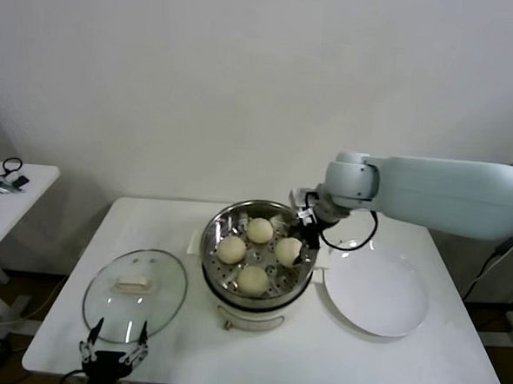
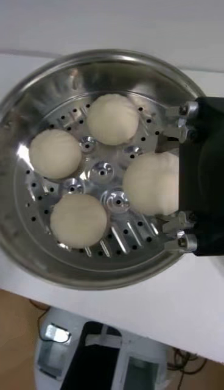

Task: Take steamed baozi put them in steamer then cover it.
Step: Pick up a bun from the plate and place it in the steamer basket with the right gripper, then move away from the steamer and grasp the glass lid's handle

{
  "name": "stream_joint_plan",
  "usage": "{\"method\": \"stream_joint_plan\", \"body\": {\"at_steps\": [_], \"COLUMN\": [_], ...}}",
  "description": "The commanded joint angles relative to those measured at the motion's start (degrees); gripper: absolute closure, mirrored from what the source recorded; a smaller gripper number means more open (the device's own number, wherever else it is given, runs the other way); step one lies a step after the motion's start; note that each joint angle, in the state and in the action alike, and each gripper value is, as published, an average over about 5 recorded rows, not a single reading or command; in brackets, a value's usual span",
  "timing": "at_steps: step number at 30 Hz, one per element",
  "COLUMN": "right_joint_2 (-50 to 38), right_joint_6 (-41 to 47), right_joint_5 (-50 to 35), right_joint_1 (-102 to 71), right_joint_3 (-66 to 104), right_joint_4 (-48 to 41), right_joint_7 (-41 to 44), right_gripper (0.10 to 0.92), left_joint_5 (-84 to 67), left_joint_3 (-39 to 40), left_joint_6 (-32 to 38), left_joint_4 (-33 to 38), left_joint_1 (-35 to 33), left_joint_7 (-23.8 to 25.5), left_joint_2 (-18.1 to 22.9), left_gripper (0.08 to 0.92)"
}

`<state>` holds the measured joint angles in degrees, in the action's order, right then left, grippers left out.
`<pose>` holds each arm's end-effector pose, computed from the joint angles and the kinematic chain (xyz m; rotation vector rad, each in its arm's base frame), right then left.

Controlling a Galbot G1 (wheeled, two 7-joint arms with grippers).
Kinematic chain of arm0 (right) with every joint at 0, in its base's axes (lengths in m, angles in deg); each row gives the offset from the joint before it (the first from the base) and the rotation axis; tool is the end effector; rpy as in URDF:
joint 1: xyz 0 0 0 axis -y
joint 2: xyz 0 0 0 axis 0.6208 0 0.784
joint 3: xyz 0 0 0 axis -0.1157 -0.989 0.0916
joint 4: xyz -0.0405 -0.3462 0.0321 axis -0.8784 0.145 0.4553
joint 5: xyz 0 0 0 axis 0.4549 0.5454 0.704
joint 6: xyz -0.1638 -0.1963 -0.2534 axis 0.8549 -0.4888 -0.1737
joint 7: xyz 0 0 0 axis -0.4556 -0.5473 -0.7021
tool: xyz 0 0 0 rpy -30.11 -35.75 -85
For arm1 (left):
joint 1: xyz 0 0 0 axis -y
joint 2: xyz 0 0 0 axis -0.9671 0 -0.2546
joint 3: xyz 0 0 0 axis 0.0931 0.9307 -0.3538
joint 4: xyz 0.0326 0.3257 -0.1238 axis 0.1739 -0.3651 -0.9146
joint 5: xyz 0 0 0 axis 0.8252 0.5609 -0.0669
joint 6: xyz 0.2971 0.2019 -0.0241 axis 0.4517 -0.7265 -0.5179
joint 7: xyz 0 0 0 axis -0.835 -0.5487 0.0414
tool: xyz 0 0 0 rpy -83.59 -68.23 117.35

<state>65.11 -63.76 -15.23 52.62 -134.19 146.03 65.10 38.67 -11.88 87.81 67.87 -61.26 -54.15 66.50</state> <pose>0.5031 0.0511 -0.0762 1.4286 -1.4015 1.3862 0.0892 0.0508 -0.3435 0.1496 -2.8212 -0.2567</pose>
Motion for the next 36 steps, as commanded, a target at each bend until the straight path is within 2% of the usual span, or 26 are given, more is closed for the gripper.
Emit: {"method": "stream_joint_plan", "body": {"at_steps": [1, 8, 12, 14, 19, 22, 31, 36], "right_joint_2": [1.7, 2.1, 1.8, 1.1, -2.5, -6.5, -22.1, -29.8], "right_joint_6": [1.3, 0.5, -0.9, -2.0, -3.4, -1.3, 2.2, -3.9], "right_joint_5": [5.4, 3.7, 2.4, -0.4, -7.5, -9.9, -8.4, -5.4], "right_joint_1": [-7.2, -7.8, -5.6, -3.4, 1.3, 0.0, -27.8, -51.8], "right_joint_3": [2.6, 3.8, 4.3, 4.5, 7.6, 14.4, 51.5, 74.3], "right_joint_4": [-4.7, -5.2, -5.2, -5.3, -6.2, -6.7, -2.3, 2.9], "right_joint_7": [-1.5, -0.9, 0.5, 1.4, 1.8, -2.1, -28.5, -37.7], "right_gripper": [0.338, 0.332, 0.266, 0.227, 0.203, 0.203, 0.203, 0.203], "left_joint_5": [0.0, -0.2, -0.4, -0.4, -0.5, -0.9, -2.8, -2.8], "left_joint_3": [0.0, -0.1, -0.1, -0.1, -0.2, -0.1, -1.1, -2.1], "left_joint_6": [0.0, 0.0, -0.1, -0.2, -0.7, -2.0, -4.4, -4.1], "left_joint_4": [-0.1, -0.3, -0.3, -0.3, 0.0, 0.5, 2.9, 3.9], "left_joint_1": [0.0, 0.1, 0.3, 0.3, 0.3, 0.2, 0.6, 1.7], "left_joint_7": [0.0, -0.1, -0.1, -0.1, -0.2, -0.6, -0.9, -0.7], "left_joint_2": [0.0, 0.0, 0.0, 0.0, 0.0, -0.1, -1.6, -2.4], "left_gripper": [0.177, 0.177, 0.177, 0.177, 0.177, 0.177, 0.177, 0.177]}}
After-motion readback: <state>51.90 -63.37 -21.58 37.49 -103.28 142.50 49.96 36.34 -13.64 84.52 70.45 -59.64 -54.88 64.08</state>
